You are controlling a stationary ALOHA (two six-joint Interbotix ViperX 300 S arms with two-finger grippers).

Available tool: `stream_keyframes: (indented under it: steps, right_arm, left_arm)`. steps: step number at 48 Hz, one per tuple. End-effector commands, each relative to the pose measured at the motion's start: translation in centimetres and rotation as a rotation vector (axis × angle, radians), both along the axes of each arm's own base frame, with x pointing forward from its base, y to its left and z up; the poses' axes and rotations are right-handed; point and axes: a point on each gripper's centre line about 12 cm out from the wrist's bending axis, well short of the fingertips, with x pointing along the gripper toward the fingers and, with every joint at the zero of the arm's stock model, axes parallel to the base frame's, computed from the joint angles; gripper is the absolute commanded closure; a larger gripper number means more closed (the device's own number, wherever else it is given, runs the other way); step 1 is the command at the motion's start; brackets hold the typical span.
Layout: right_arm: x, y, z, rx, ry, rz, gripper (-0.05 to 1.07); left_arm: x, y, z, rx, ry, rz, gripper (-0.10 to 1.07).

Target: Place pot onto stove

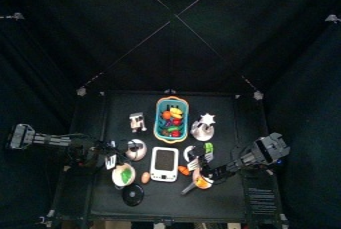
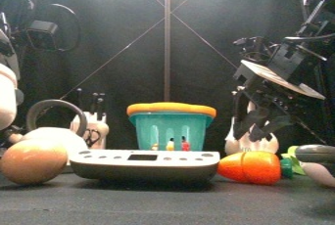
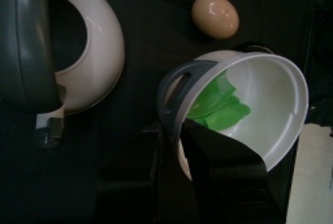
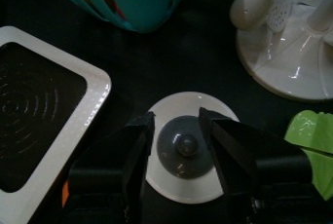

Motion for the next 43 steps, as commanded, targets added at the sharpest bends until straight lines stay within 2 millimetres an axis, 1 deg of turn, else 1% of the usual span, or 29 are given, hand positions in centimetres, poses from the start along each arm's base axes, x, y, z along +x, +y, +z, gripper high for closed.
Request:
stream_keyframes:
  steps: [1,8,12,19,29,39,43]
  right_arm:
    - [0.4,0.1,0.9,0.005,-0.028,0.000,0.24]
    - [0.4,0.0,1.1,0.005,-0.033,0.001,0.24]
    - [0.4,0.0,1.0,0.005,-0.032,0.003,0.24]
    - [0.4,0.2,1.0,0.008,-0.031,0.005,0.24]
    - [0.0,0.1,1.1,0.013,-0.030,0.000,0.24]
    - [0.1,-0.4,2.0,0.003,-0.057,0.006,0.24]
    - [0.0,-0.5,1.9,0.001,-0.056,0.005,0.24]
  left_arm:
    - [1.0,-0.1,1.4,-0.010,-0.039,0.004,0.42]
    - [2.6,-0.2,3.2,-0.023,-0.074,0.007,0.42]
    - [3.6,-0.2,3.7,-0.020,-0.068,-0.001,0.42]
    - [5.4,-0.1,4.0,0.000,-0.019,-0.020,0.42]
    - [8.1,0.3,4.8,0.023,-0.017,-0.025,0.42]
    - [10.1,1.3,5.3,0.036,-0.018,0.003,0.42]
    - [11.0,1.8,5.6,0.038,-0.029,0.019,0.42]
